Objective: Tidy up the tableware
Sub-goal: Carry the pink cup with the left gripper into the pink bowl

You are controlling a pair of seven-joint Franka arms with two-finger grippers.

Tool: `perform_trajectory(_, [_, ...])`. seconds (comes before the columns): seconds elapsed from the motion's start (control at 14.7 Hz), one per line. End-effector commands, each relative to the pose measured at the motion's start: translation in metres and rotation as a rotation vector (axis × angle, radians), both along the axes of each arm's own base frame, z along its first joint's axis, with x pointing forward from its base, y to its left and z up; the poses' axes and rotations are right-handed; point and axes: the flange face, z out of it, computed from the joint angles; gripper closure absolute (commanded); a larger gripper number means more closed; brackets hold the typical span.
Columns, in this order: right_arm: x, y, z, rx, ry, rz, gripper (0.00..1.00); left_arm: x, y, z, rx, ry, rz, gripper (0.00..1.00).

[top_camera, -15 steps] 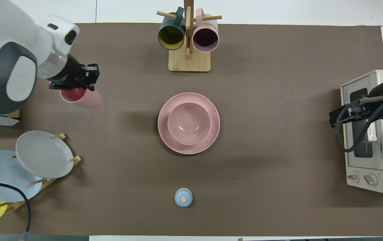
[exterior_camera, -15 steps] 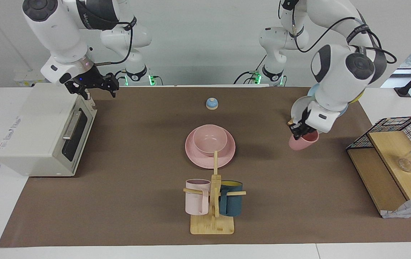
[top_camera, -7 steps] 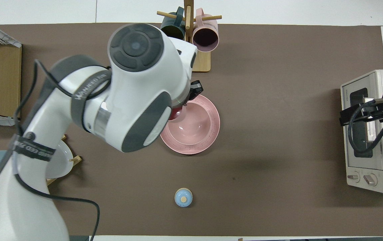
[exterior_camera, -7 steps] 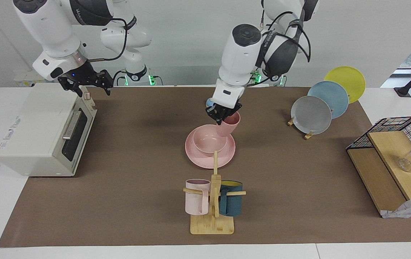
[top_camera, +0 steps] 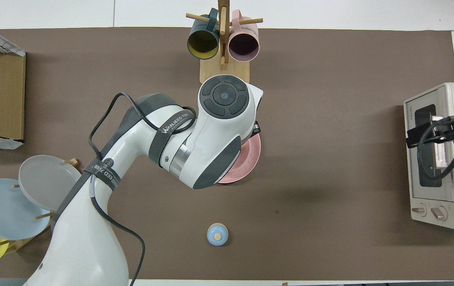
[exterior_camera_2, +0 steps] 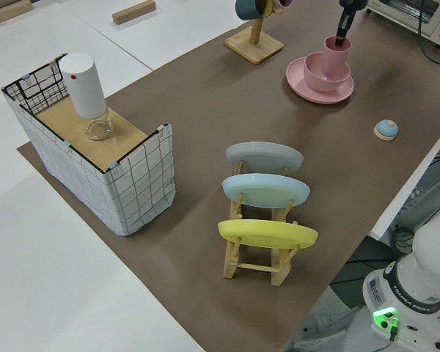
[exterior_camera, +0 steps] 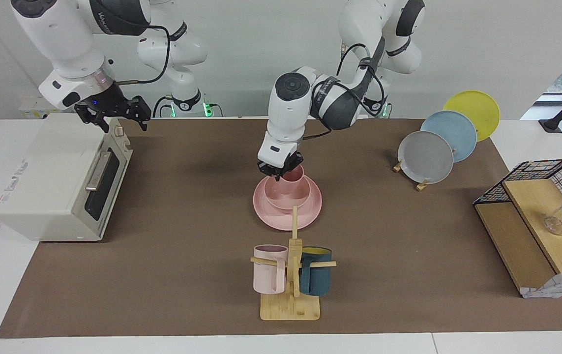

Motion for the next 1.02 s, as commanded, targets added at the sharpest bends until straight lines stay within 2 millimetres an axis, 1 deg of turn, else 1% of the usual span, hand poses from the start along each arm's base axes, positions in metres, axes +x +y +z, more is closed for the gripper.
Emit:
perform_trajectory(0.0, [0.000, 0.005, 0.004, 0.013, -0.039, 0.024, 0.00, -0.004, -0.008, -0.014, 0.017, -0.021, 0.008, 1.00])
perform_trajectory(0.07, [0.000, 0.006, 0.004, 0.011, -0.034, 0.025, 0.00, -0.005, -0.008, -0.020, 0.023, -0.018, 0.009, 1.00])
perform_trajectory(0.2, [-0.001, -0.003, 0.005, 0.014, -0.030, 0.011, 0.00, -0.008, -0.006, -0.035, 0.045, -0.046, 0.004, 1.00])
perform_trajectory(0.27, [-0.002, -0.005, 0.004, 0.014, -0.018, 0.014, 0.00, -0.010, -0.008, -0.039, 0.043, -0.050, 0.005, 1.00])
perform_trajectory(0.41, [-0.005, -0.019, 0.004, 0.015, -0.010, -0.006, 0.00, -0.013, -0.012, -0.040, 0.041, -0.052, -0.001, 1.00])
perform_trajectory(0.54, [-0.005, -0.020, 0.004, 0.015, -0.010, -0.007, 0.00, -0.011, -0.010, -0.040, 0.054, -0.064, -0.017, 1.00])
perform_trajectory(0.61, [-0.005, -0.020, 0.004, 0.015, -0.010, -0.009, 0.00, -0.010, -0.009, -0.039, 0.065, -0.075, -0.026, 0.36])
perform_trajectory(0.68, [-0.005, -0.020, 0.004, 0.015, -0.010, -0.010, 0.00, -0.006, -0.005, -0.036, 0.067, -0.079, -0.023, 0.00])
perform_trajectory(0.75, [-0.005, -0.020, 0.004, 0.015, -0.010, -0.010, 0.00, -0.003, -0.001, -0.030, 0.066, -0.082, -0.022, 0.00])
perform_trajectory(0.82, [-0.005, -0.019, 0.004, 0.015, -0.008, -0.009, 0.00, 0.003, 0.010, -0.017, 0.063, -0.089, -0.014, 0.00])
perform_trajectory(0.88, [-0.005, -0.020, 0.003, 0.015, -0.005, -0.010, 0.00, 0.014, 0.034, 0.008, 0.059, -0.094, -0.004, 0.00])
perform_trajectory(0.95, [-0.005, -0.019, 0.003, 0.015, -0.005, -0.009, 0.00, 0.025, 0.058, 0.026, 0.059, -0.083, -0.013, 0.00])
